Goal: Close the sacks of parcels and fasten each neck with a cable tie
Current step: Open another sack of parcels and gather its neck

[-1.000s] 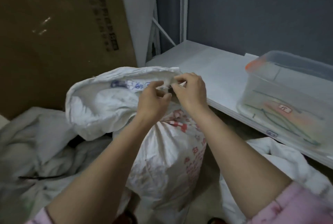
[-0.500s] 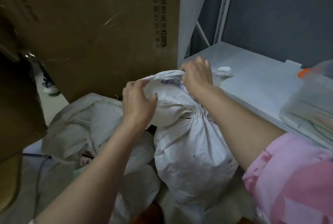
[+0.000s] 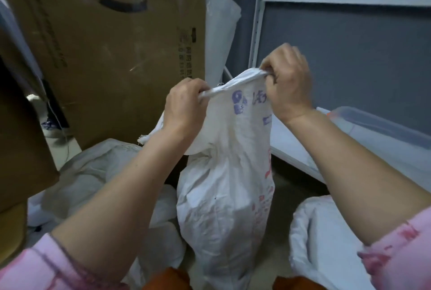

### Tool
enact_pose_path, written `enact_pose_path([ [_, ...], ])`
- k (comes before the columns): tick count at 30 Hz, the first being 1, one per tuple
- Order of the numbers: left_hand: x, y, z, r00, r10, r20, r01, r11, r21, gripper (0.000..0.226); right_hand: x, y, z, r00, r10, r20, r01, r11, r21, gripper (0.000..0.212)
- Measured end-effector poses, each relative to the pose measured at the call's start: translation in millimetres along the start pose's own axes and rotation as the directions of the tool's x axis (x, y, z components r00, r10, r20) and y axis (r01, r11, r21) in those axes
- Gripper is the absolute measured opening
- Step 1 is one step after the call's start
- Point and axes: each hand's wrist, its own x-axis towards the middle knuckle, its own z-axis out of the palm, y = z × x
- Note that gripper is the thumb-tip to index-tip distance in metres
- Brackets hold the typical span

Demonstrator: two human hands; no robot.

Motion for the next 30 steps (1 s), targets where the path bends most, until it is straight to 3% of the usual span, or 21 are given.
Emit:
enact_pose_path([
  [2,1.9,21.3,-10.0,0.996,0.081,-0.041,-0.081,0.997,0.017,0.017,2.5,4.7,-26.2,1.000,0.007,-0.027,-0.007,1.000,-0.018,0.022],
  [6,4.8,63.0,-33.5,0.930,0.265,-0.256,-0.265,0.964,0.035,0.015,-12.3,9.1,-67.9,0.996,0.086,-0.016,-0.087,0.994,-0.070,0.022],
  [8,3.4,75.8,-40.7,0.885,0.342,-0.318,-0.347,0.937,0.041,0.012,-17.5,6.4,-83.5,0.974,0.185,0.131,-0.178,0.982,-0.068,0.019],
  [11,-12.5,87.1,-42.5,0.833,0.453,-0.319,-0.454,0.888,0.077,0.012,-14.1,-5.2,-105.6,0.853,0.275,0.444,-0.337,0.939,0.066,0.019],
  [17,-36.8,94.6,-53.5,0.807,0.499,-0.316,-0.486,0.865,0.127,0.017,-10.8,-42.9,-109.1,0.850,0.161,0.501,-0.335,0.900,0.279,0.026],
  [21,-49.6,82.9,-55.4,0.892,0.431,-0.137,-0.425,0.902,0.071,0.019,-19.9,-50.2,-101.5,0.858,0.126,0.497,-0.285,0.923,0.258,0.026],
  [24,-51.6,80.8,-63.3,0.947,0.273,0.168,-0.280,0.960,0.018,0.019,-29.9,-51.6,-99.4,0.908,-0.017,0.418,-0.033,0.993,0.111,0.027],
  [27,-41.5,84.6,-83.5,0.911,0.162,0.378,-0.123,0.984,-0.126,0.016,-37.9,-46.4,-101.0,0.909,-0.214,0.359,0.230,0.973,-0.002,0.023],
  [30,-22.5,82.8,-100.3,0.826,0.122,0.550,-0.064,0.990,-0.124,0.019,-41.8,-45.6,-104.5,0.883,-0.325,0.338,0.360,0.932,-0.044,0.019],
])
